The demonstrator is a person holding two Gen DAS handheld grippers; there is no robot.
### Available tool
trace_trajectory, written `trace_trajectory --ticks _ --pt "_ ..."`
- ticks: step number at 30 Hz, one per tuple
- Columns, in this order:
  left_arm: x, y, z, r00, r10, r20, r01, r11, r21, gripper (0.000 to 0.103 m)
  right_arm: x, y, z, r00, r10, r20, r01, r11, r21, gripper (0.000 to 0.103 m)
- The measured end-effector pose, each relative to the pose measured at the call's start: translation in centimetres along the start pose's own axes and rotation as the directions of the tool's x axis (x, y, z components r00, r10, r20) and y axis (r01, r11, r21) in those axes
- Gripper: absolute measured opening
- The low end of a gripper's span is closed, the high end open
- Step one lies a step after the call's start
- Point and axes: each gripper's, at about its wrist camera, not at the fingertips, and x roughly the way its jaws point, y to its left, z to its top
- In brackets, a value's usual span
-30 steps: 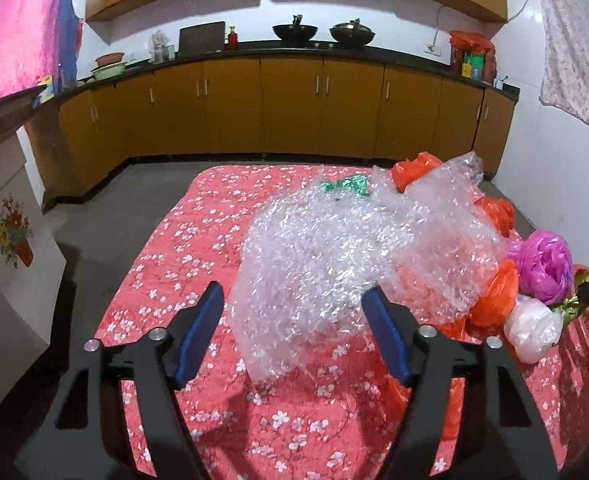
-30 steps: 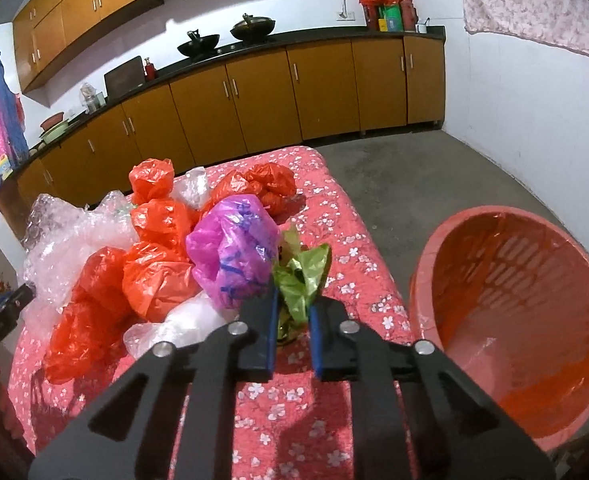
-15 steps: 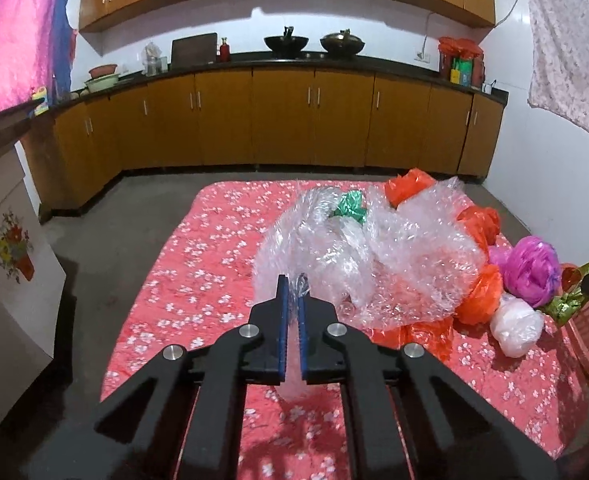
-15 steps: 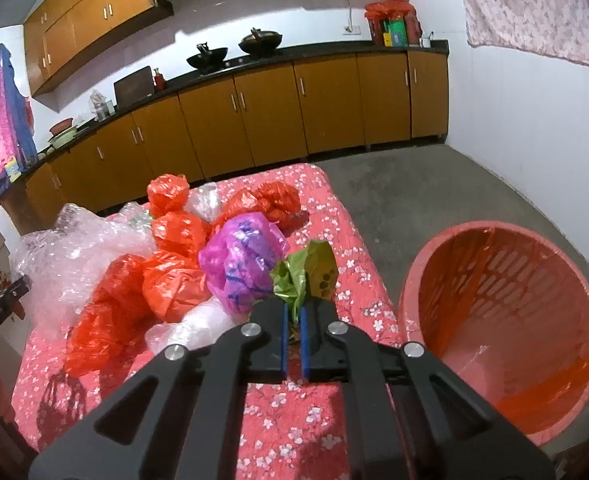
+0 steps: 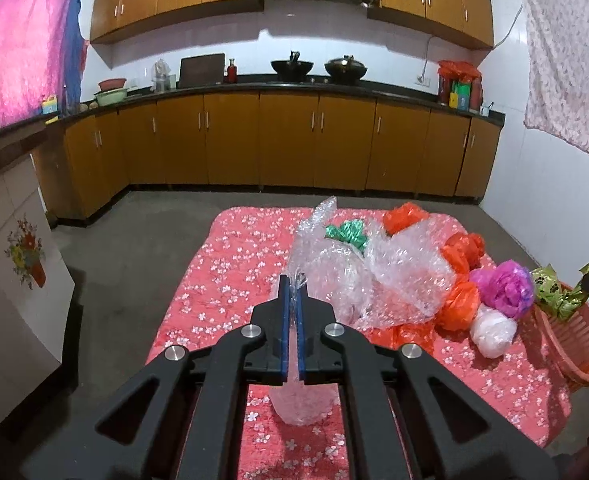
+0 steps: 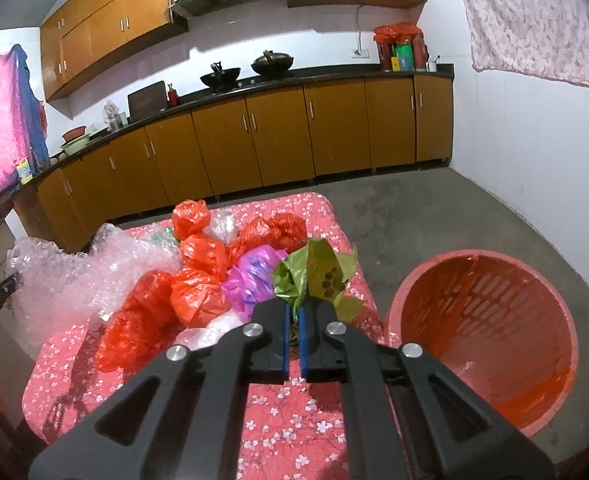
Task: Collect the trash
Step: 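Lift the bubble wrap and green bag and carry both over the wastebasket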
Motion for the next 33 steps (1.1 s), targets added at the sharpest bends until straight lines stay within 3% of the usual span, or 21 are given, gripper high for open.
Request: trace_trajectory --ticks 10,16,21,33 --pt "-3.3 -1.8 1.9 0.995 -0.063 0.079 0.062 0.998 0.022 0.002 -1.9 -0.7 0.8 0.999 0.002 0.037 -0.002 1.000 0.001 0.005" --pt "-4.7 -4.6 2.7 0.985 -0.138 0.108 0.133 0.990 0.046 0.002 -1.9 -2.1 0.4 1.000 -0.003 0.023 0.002 1.000 0.025 0.005" --pt "-5.2 -7.2 3.4 0.973 -0.191 0.129 0.182 0.980 0.078 0.002 -1.3 -3.1 -0.5 1.000 0.002 -0.002 -0.002 0.999 0.054 0.005" --pt "-5.9 -13.6 4.9 0.931 -0.341 0.132 0.319 0.933 0.165 0.002 -5.2 -6.6 2.2 0.993 -0.057 0.100 0.052 0.997 0.056 0.005"
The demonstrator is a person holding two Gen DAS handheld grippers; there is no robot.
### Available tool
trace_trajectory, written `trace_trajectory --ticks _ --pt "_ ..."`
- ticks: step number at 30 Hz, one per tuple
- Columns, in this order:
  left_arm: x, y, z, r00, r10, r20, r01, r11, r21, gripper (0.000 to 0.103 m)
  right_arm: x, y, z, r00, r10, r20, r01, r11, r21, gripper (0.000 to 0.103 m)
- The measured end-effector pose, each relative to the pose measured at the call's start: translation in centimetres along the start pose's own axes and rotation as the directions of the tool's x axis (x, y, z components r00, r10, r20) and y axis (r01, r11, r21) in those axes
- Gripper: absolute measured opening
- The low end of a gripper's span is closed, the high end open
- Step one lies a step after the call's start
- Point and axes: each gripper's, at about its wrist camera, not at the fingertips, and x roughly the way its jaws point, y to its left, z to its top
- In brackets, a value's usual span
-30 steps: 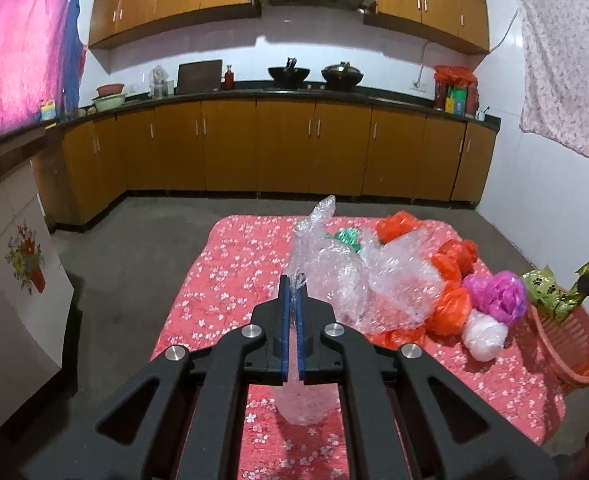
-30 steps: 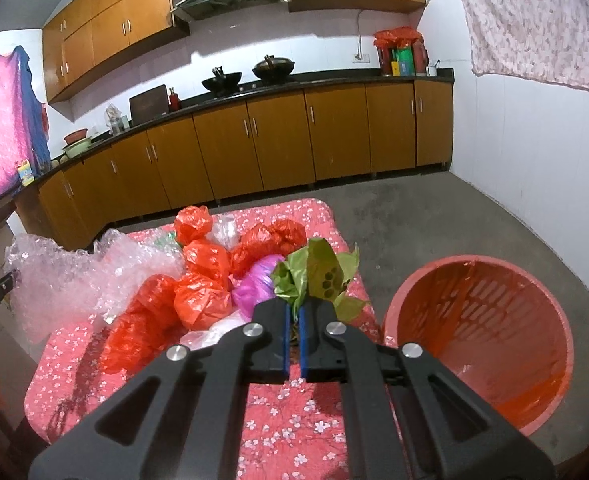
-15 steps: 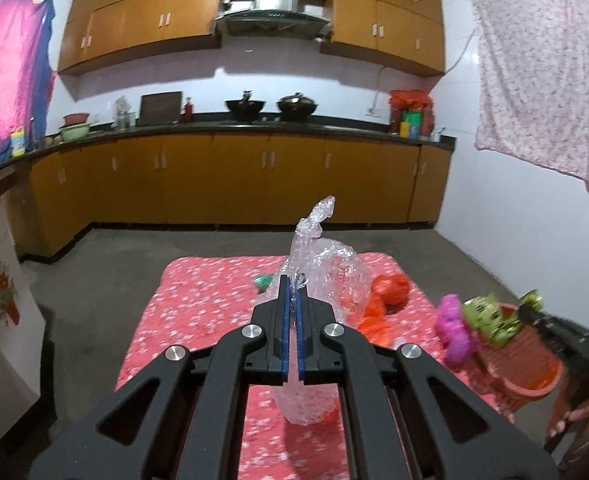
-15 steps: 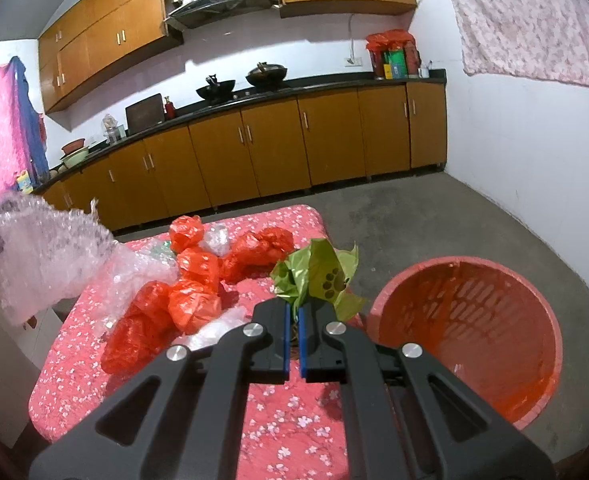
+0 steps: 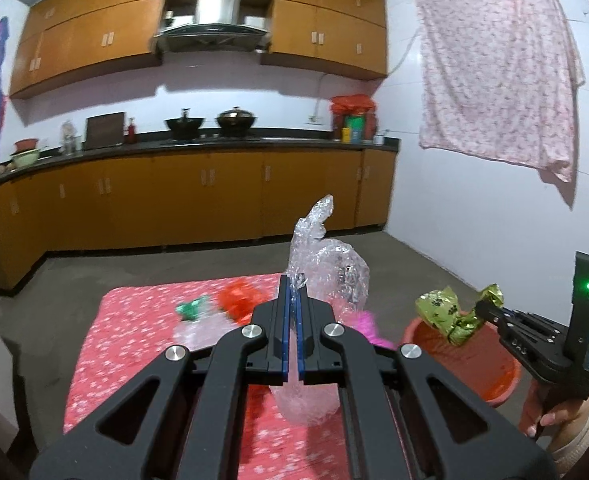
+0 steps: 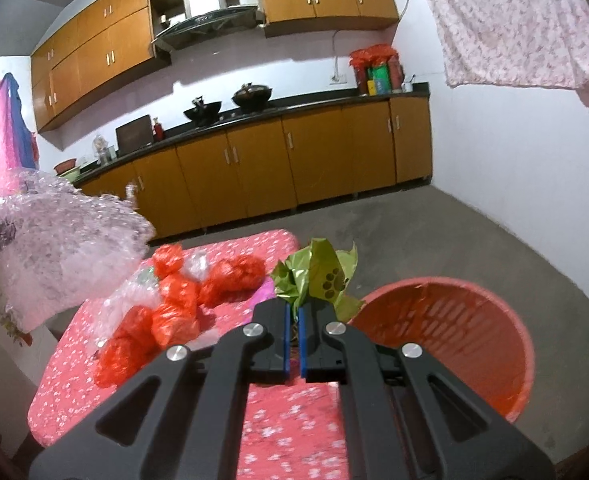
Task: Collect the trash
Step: 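Lift the bubble wrap and green bag and carry both over the wastebasket, then open both tools to drop the bubble wrap and green bag into the basket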
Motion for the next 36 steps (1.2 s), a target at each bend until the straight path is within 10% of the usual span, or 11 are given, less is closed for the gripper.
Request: trace_trajectory --ticks 19,36 --pt "7.8 -14.3 -2.7 0.944 -0.310 -0.111 0.314 0.949 0.022 0.002 -1.8 -11.7 -0.8 0.981 -0.193 -0.024 0.193 0.980 0.039 0.005" --pt "13.0 -17.9 -6.4 0.898 -0.356 -0.257 0.366 0.931 -0.010 0.003 0.3 -14.5 -1.5 0.984 -0.169 -0.058 0.173 0.983 0.062 0.010"
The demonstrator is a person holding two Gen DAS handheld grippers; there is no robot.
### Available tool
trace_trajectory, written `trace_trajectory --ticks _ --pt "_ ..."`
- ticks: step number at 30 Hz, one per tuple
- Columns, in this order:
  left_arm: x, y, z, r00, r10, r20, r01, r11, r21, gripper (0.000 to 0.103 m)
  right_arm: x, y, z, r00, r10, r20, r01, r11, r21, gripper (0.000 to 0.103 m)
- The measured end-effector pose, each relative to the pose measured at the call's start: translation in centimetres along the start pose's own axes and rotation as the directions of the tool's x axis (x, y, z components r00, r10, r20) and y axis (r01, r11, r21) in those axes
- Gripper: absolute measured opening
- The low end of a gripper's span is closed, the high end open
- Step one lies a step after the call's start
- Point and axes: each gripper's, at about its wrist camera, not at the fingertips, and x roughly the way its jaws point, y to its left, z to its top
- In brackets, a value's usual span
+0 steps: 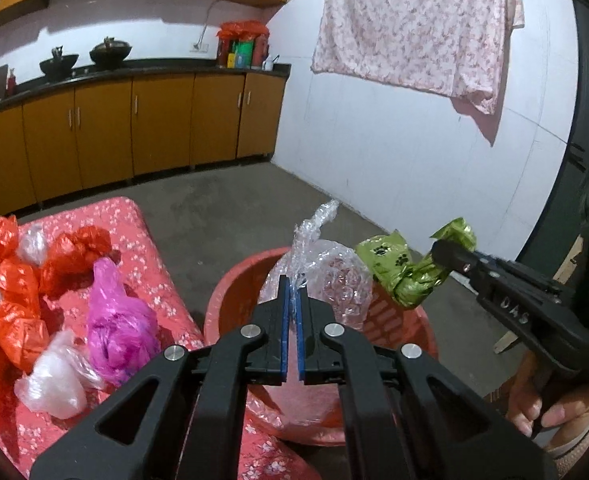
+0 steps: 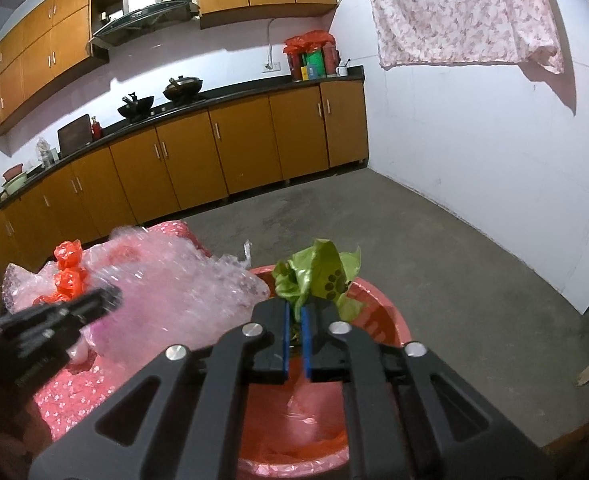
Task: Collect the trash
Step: 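Open both tools to drop the bubble wrap and green bag into the basket, then grasp the purple bag with the right tool while the left tool grasps bubble wrap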
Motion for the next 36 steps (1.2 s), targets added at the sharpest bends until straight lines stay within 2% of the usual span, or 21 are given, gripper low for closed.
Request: trace_trajectory --ticks 3,5,11,14,17,24,25,28,30,32,35,36 --pt "0.6 0.1 -0.4 1.000 -0.007 -0.025 0.007 1.000 -0.006 0.015 0.0 -0.3 -0.1 1.000 -0.002 -0.001 0.002 1.000 0.003 0.017" --pt "0.5 0.3 -0.5 1.000 0.003 -0.022 -0.003 1.000 -0.014 0.042 -0.1 -0.5 -0.2 1.000 -0.006 -0.002 0.006 1.000 0.004 0.019" --pt "-0.4 1.5 -0.6 0.999 0.039 -0.007 -0.040 0.998 -0.044 0.043 -0.6 -0.8 -0.5 1.000 -0.025 0.000 0.025 1.000 0.011 0.019" --pt "-1.3 2.3 -0.5 0.998 0.066 0.011 -0.065 0.996 -0.062 0.044 -1.0 -0.3 -0.5 0.999 -0.032 0.009 0.032 0.999 -0.004 0.022" --pt "-2.4 3.0 -0.6 0.995 0.098 0.034 -0.095 0.993 -0.069 0.046 -1.3 0.3 -0.5 1.000 -0.019 0.014 0.020 1.000 -0.023 0.033" --pt "-5.9 5.1 -2.0 0.978 0.195 0.070 -0.188 0.978 -0.093 0.058 -1.5 3.9 -1.2 0.999 0.030 0.020 -0.029 0.997 -0.068 0.073" --pt "-6.4 5.5 -2.2 0.975 0.209 0.077 -0.201 0.975 -0.098 0.064 -1.4 4.7 -1.4 0.999 0.042 0.017 -0.041 0.996 -0.073 0.079" --pt "-9.1 7.6 -3.2 0.951 0.289 0.109 -0.275 0.953 -0.127 0.076 -1.2 7.0 -2.0 0.998 0.064 0.018 -0.062 0.994 -0.089 0.090" --pt "-10.5 8.8 -3.7 0.934 0.336 0.118 -0.320 0.937 -0.138 0.080 -1.0 7.8 -2.2 0.997 0.073 0.011 -0.072 0.992 -0.099 0.090" --pt "-12.1 10.4 -4.5 0.910 0.395 0.123 -0.377 0.914 -0.150 0.087 -0.6 9.6 -2.5 0.996 0.094 -0.007 -0.094 0.989 -0.118 0.090" --pt "-14.2 12.8 -5.6 0.869 0.480 0.122 -0.458 0.872 -0.170 0.090 0.1 12.3 -3.3 0.991 0.129 -0.030 -0.132 0.982 -0.136 0.088" --pt "-14.8 13.7 -6.0 0.850 0.513 0.117 -0.491 0.853 -0.177 0.091 0.4 13.2 -3.5 0.990 0.139 -0.037 -0.143 0.980 -0.138 0.083"
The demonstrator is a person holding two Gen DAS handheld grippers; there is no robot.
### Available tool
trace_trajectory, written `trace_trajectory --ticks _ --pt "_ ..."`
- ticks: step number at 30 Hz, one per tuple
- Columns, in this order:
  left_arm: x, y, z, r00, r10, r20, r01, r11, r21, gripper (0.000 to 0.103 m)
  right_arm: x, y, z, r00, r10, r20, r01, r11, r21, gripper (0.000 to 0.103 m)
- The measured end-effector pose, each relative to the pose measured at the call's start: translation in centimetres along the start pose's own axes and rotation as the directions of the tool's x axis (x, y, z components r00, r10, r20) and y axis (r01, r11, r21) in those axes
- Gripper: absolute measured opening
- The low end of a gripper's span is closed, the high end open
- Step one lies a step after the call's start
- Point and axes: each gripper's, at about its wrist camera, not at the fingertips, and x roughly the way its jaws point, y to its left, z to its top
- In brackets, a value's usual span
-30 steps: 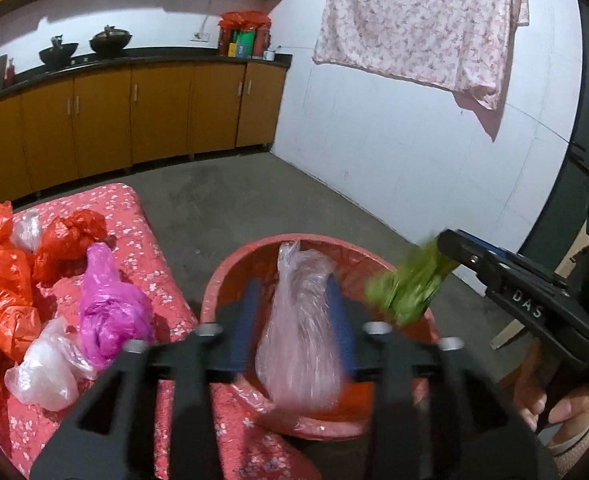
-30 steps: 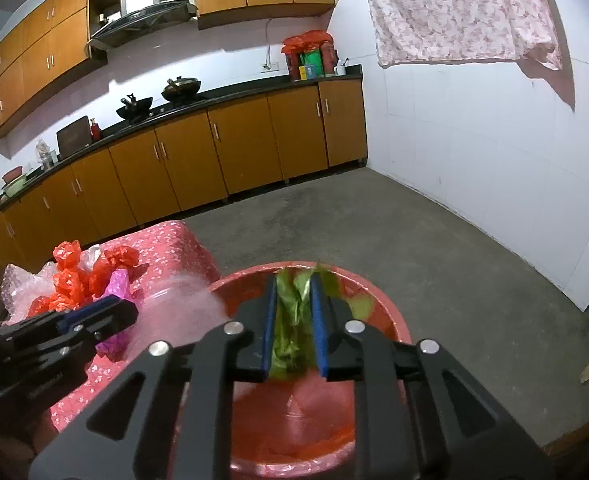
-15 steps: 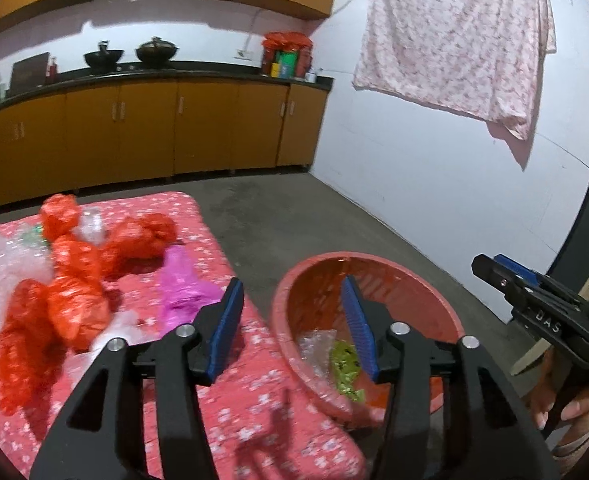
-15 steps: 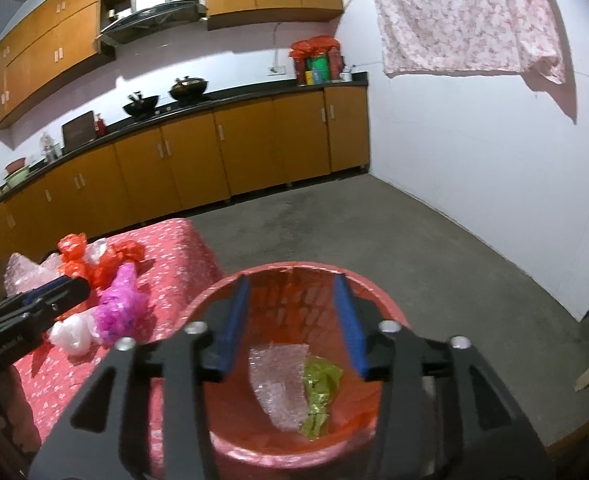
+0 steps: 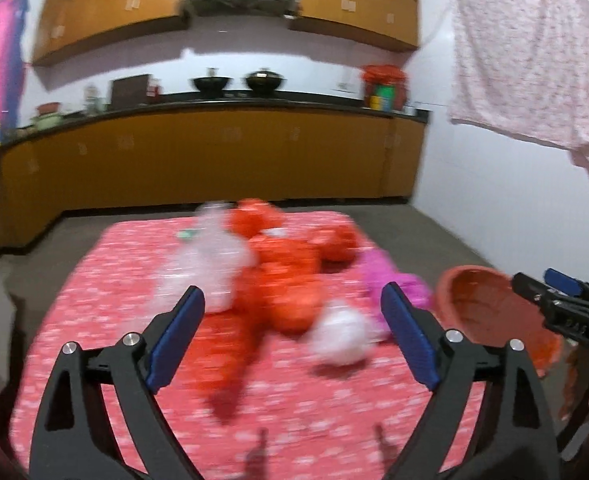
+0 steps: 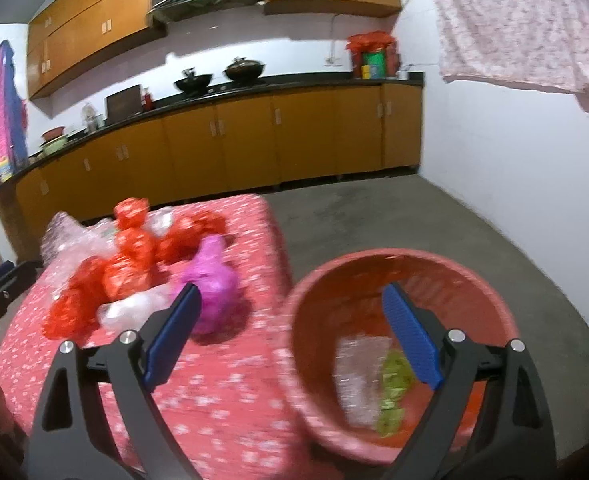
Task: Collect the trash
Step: 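Grasp the purple bag with the right tool while the left tool grasps bubble wrap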
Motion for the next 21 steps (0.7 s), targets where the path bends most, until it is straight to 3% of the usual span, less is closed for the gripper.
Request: trace_trajectory --ticks 3,9,15,21 --pt "-0.1 2.7 -0.6 0.996 0.091 -0.004 -0.091 0.996 -0.006 0.091 1.6 2.5 -0.3 0.999 0.026 -0.034 -0.026 1.000 -0.013 0.072" --pt "0.5 7.2 -2.1 0.980 0.195 -0.029 -0.196 0.980 -0.041 0.095 5.4 6.5 -0.4 0.996 0.022 -0.085 -0.024 0.999 -0.026 0.071" --pt "1.4 9.4 -2.4 0.978 0.206 -0.037 -0.208 0.976 -0.062 0.097 9.0 8.1 -0.2 0.992 -0.002 -0.130 -0.002 0.999 -0.035 0.076" --pt "2.4 9.2 -1.7 0.985 0.171 -0.019 -0.171 0.984 -0.053 0.099 12.1 7.7 -0.5 0.981 -0.002 -0.192 0.001 1.000 -0.010 0.076"
